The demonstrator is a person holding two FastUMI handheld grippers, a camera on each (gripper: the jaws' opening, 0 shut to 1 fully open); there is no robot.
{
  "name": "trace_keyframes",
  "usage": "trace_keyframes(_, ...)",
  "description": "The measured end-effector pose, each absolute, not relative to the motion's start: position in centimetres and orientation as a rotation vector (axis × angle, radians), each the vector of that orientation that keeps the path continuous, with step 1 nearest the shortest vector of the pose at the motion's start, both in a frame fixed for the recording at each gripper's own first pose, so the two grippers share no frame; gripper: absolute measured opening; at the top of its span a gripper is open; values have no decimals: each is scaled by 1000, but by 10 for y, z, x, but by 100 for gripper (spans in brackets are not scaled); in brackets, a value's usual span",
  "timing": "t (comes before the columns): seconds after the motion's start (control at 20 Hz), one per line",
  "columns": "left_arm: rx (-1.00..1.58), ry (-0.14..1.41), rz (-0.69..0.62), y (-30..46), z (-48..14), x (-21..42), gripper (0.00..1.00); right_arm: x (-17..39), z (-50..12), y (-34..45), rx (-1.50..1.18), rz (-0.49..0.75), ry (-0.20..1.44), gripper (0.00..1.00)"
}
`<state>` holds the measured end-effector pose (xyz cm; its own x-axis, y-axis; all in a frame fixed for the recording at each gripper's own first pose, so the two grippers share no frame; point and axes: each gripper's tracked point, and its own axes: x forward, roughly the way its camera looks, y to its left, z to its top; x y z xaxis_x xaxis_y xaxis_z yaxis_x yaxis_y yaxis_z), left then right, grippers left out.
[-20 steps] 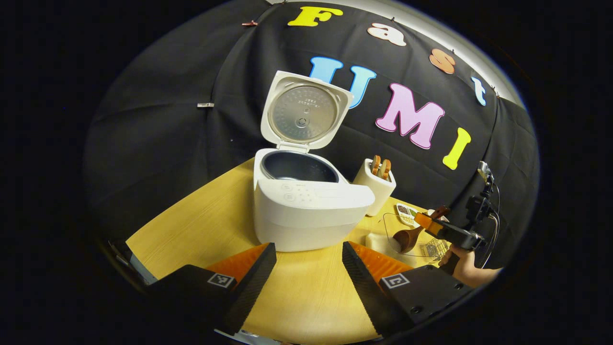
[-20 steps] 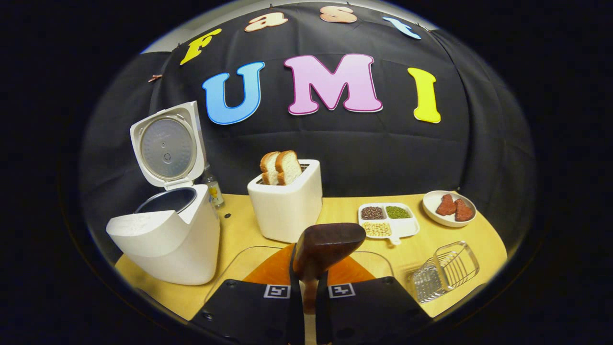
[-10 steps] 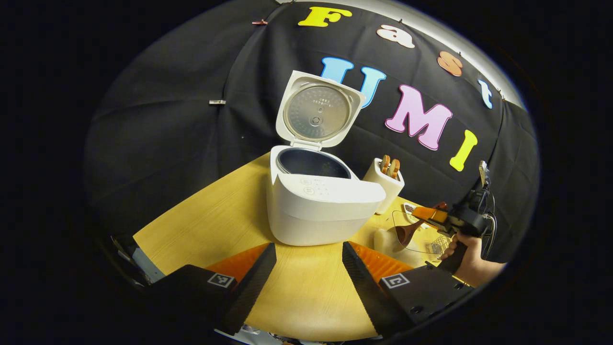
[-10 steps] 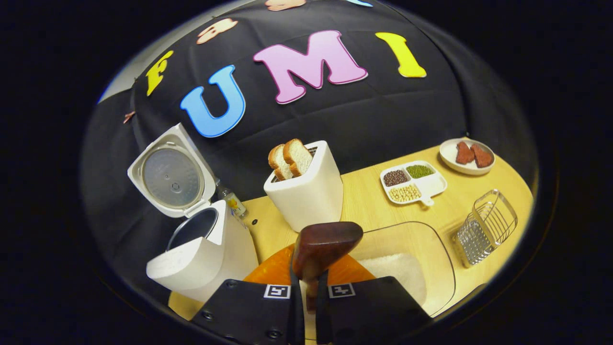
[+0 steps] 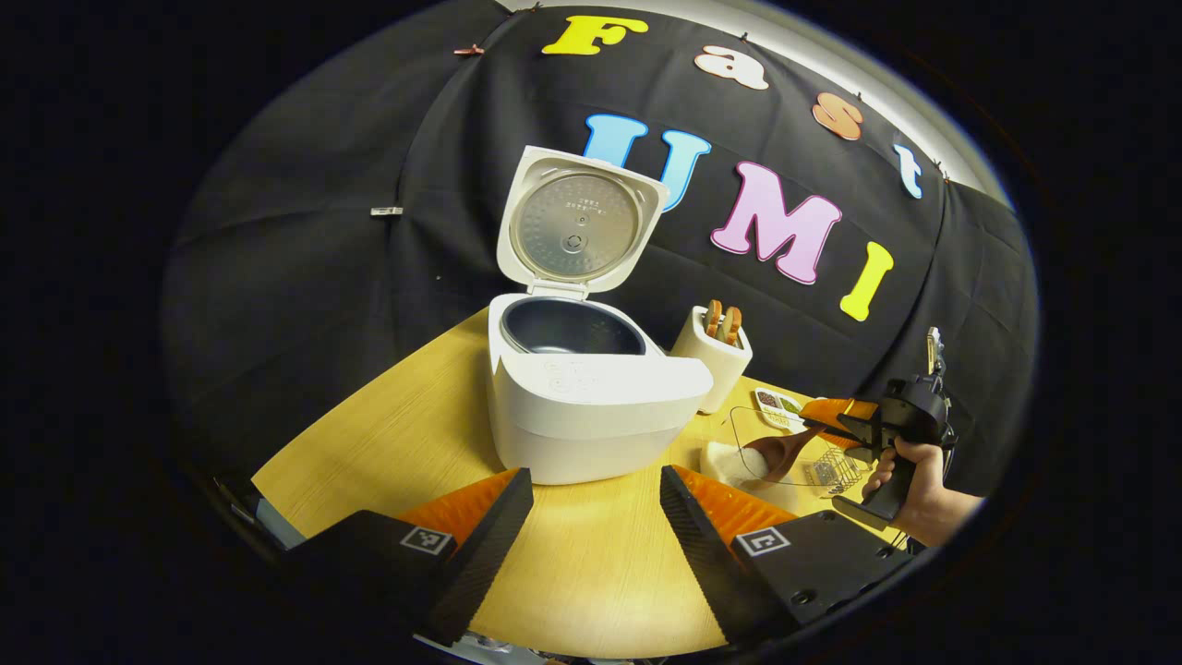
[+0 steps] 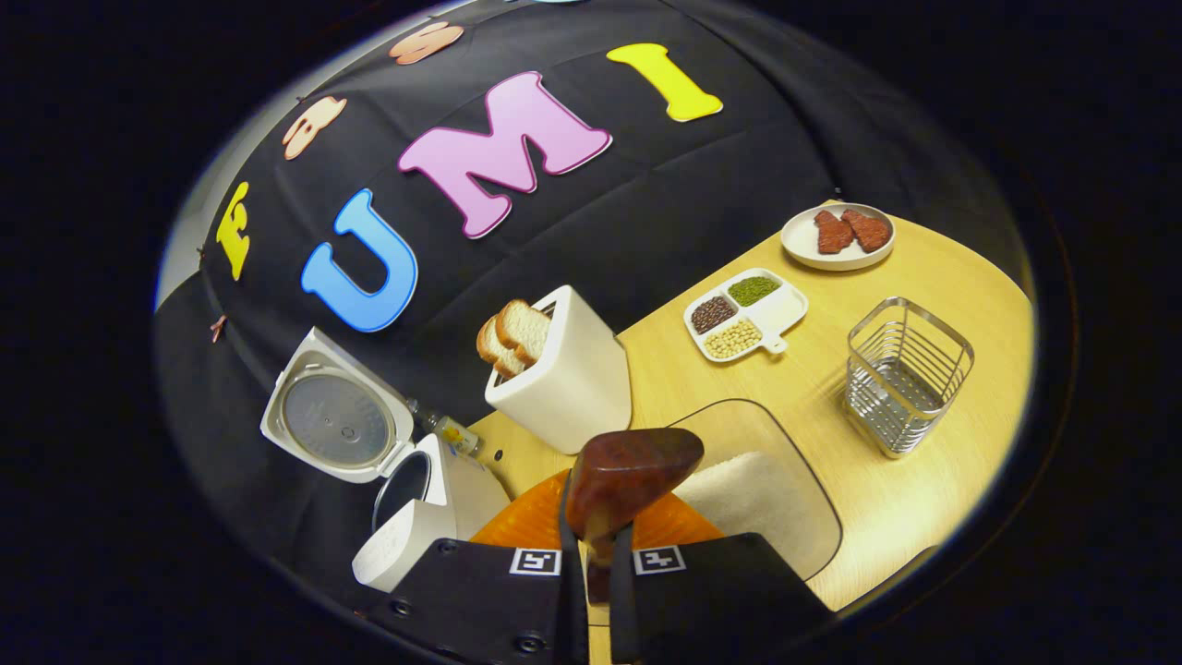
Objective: Close the left gripper, press the button to open the rice cooker; take a wooden spoon from the chopstick holder with the right hand, scoop a spoonful of rice and pour it into the rice cooker, then put the wooden spoon back into the chopstick holder.
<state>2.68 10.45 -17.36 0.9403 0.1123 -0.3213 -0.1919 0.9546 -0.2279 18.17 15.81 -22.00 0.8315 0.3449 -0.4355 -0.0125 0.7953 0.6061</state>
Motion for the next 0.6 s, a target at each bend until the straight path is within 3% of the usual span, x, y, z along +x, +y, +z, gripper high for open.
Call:
trace_keyframes(0.3, -284, 323, 121, 103, -174, 27, 96, 191, -191, 120, 763, 99, 506, 14)
trace_keyframes(0.6, -281, 305, 101, 99, -169, 25, 96, 195, -159, 112, 861, 77, 480, 13)
